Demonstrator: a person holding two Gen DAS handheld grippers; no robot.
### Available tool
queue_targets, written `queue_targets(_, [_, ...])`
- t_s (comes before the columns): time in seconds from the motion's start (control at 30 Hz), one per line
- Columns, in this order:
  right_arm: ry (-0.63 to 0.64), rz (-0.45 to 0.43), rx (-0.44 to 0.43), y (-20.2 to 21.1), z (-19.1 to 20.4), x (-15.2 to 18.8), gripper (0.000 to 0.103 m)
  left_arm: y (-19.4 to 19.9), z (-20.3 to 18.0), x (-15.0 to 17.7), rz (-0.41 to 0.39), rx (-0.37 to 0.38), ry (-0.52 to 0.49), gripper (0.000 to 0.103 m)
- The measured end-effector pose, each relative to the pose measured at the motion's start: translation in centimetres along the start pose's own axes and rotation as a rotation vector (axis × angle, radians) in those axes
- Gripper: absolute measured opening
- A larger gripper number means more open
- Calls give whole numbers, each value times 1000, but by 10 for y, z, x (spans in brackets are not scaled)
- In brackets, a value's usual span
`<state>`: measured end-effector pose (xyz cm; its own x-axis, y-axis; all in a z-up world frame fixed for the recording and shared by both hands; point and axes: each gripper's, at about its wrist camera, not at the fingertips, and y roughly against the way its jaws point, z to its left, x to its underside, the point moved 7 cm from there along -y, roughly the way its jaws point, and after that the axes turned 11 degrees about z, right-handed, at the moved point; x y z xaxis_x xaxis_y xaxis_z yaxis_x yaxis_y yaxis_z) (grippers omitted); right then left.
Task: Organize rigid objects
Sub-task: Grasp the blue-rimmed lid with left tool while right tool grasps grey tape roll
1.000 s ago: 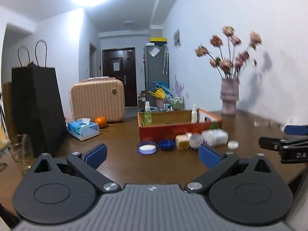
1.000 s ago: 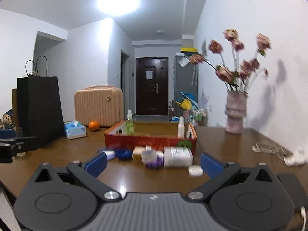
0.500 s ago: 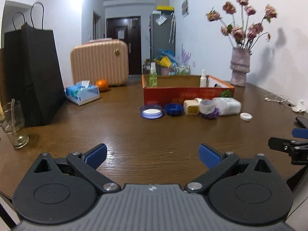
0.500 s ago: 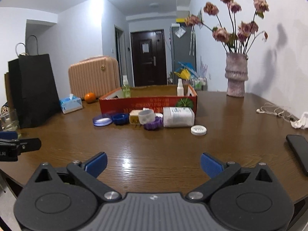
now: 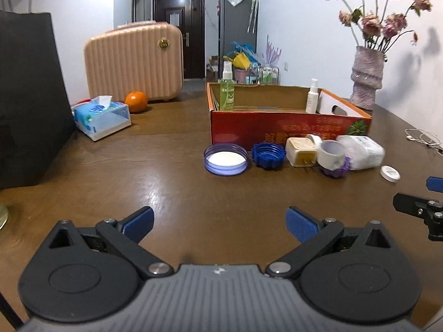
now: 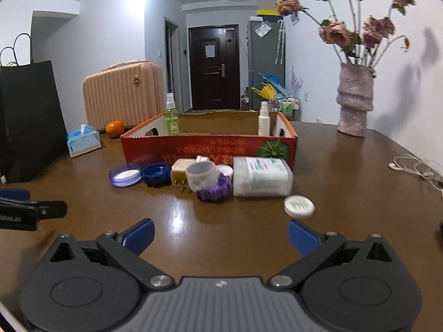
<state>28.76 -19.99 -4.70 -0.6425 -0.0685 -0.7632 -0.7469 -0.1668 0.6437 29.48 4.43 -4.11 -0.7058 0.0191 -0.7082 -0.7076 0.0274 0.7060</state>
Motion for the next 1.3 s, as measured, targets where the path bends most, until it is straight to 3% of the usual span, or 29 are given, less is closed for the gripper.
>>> queue_targets(0.27, [23, 37, -42, -52, 13, -44, 97, -67, 2, -51, 53, 1, -51, 103])
queue_targets(0.43, [53, 41, -63, -82, 22, -67, 88, -106, -3, -76, 102, 42, -64, 103])
queue_targets(0.63, [63, 79, -67, -108, 23, -78, 75, -129, -4, -82, 117, 58, -71, 102])
queue_targets(0.7, [61, 92, -69, -113, 22, -78, 67, -132, -3, -81, 119, 64, -73, 100])
queue_targets(0.9, [57, 114, -74, -121, 21, -75, 44, -137, 1, -80, 130, 81, -58, 70])
queue_targets(1.07, [59, 107, -74, -114, 21, -75, 44, -129, -2, -78, 125, 79, -62, 67])
queue_targets(1.3, [83, 50, -65, -71, 23, -72, 44, -69, -8, -58, 71, 74, -45, 67])
